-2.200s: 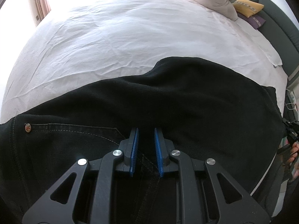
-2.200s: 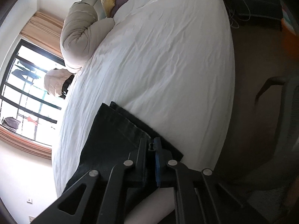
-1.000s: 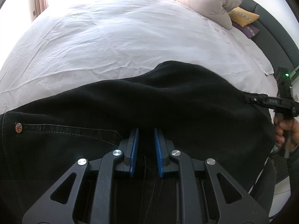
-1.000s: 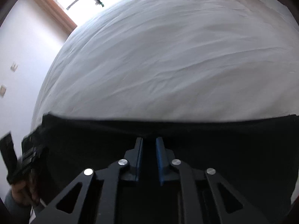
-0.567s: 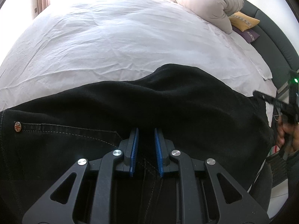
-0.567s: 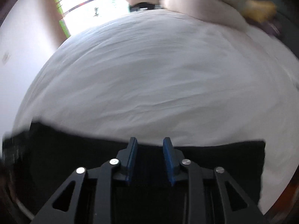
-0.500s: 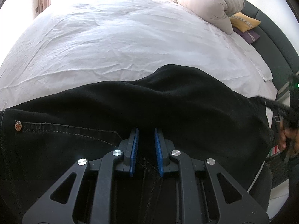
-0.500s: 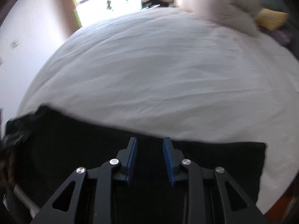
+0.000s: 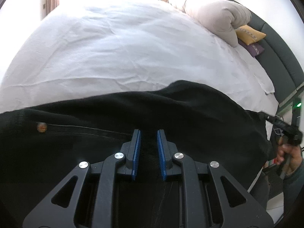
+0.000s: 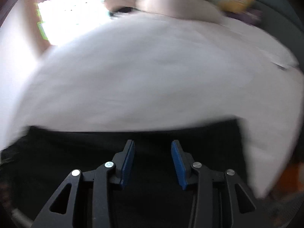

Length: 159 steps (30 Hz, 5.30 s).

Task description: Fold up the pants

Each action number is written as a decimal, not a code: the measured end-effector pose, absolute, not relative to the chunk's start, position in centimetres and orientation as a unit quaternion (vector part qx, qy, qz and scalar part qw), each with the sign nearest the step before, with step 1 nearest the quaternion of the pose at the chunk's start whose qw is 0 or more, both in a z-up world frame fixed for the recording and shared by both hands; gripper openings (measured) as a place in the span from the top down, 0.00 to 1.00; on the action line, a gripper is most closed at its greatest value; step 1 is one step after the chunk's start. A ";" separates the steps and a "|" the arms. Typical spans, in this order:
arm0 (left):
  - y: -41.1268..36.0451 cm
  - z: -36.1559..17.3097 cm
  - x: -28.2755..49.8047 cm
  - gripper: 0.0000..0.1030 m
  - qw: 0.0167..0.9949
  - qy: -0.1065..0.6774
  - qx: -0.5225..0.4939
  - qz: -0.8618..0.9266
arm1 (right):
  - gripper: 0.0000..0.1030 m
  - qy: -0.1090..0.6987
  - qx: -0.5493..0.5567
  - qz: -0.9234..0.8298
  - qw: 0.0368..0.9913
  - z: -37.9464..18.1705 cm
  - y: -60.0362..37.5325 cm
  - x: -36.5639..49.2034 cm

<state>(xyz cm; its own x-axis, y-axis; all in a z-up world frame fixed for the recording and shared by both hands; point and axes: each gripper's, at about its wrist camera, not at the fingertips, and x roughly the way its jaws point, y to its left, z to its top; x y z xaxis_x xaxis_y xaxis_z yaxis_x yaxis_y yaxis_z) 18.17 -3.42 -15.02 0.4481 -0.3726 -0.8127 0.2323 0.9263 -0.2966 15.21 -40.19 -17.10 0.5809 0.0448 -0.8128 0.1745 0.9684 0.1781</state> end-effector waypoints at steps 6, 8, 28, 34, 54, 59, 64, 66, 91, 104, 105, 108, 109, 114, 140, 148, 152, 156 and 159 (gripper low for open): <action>-0.1 -15.1 16.5 0.84 0.846 0.501 -0.091 -0.155 | 0.50 0.472 0.155 0.243 0.833 -16.9 -24.3 20.6; 0.9 -15.3 16.2 0.84 0.846 0.501 -0.099 -0.154 | 0.50 0.496 0.148 0.270 0.812 -18.6 -20.3 22.1; 2.9 -16.9 12.6 0.84 0.855 0.485 -0.115 -0.144 | 0.41 0.576 0.149 0.316 0.739 -20.1 -18.6 29.7; 3.5 -17.3 12.1 0.84 0.855 0.476 -0.126 -0.162 | 0.40 0.561 0.267 0.274 0.735 -23.9 -19.1 32.5; 4.9 -15.3 9.8 0.84 0.860 0.478 -0.110 -0.139 | 0.78 0.476 0.437 0.017 0.763 -25.5 -42.6 12.1; -0.1 -14.6 9.9 0.83 0.859 0.473 -0.079 -0.179 | 0.22 0.450 0.408 0.023 0.794 -22.7 -42.3 8.9; -3.0 -17.2 11.4 0.84 0.842 0.498 -0.068 -0.195 | 0.46 0.446 0.447 -0.034 0.775 -25.3 -44.7 5.9; -2.6 -17.2 11.2 0.84 0.842 0.496 -0.075 -0.198 | 0.44 0.448 0.417 -0.098 0.785 -24.2 -45.9 4.5; -1.8 -17.3 10.5 0.84 0.850 0.487 -0.075 -0.186 | 0.34 0.348 0.541 -0.198 0.740 -25.2 -53.3 -2.2; -1.9 -17.3 10.5 0.84 0.850 0.487 -0.076 -0.188 | 0.57 0.297 0.552 -0.186 0.756 -26.0 -54.6 -1.1; -1.8 -17.4 10.5 0.84 0.849 0.487 -0.078 -0.188 | 0.58 0.294 0.553 -0.185 0.757 -26.0 -54.7 -1.1; -1.7 -17.5 10.6 0.84 0.849 0.487 -0.079 -0.189 | 0.60 0.286 0.559 -0.188 0.755 -26.2 -54.9 -1.5; -1.6 -17.5 10.7 0.84 0.849 0.488 -0.080 -0.188 | 0.60 0.283 0.562 -0.190 0.754 -26.2 -55.0 -1.5; -1.1 -17.5 10.9 0.84 0.846 0.489 -0.088 -0.192 | 0.72 0.272 0.564 -0.195 0.755 -26.1 -55.2 -1.6; -2.2 -13.4 11.8 0.84 0.836 0.480 -0.150 -0.221 | 0.91 0.312 0.320 -0.164 0.880 -17.3 -46.9 3.8; -2.8 -13.8 13.4 0.83 0.785 0.502 -0.249 -0.264 | 0.91 0.381 -0.033 0.046 0.923 -16.8 -25.6 6.3; -4.6 -14.0 14.2 0.83 0.762 0.513 -0.268 -0.291 | 0.91 0.394 -0.067 0.057 0.915 -18.2 -23.3 6.4; -7.5 -15.2 15.3 0.41 0.722 0.548 -0.302 -0.297 | 0.91 0.383 -0.079 0.050 0.919 -17.7 -23.0 6.3; -9.6 -15.3 16.1 0.26 0.708 0.547 -0.318 -0.314 | 0.91 0.376 -0.092 0.047 0.921 -17.6 -22.4 5.9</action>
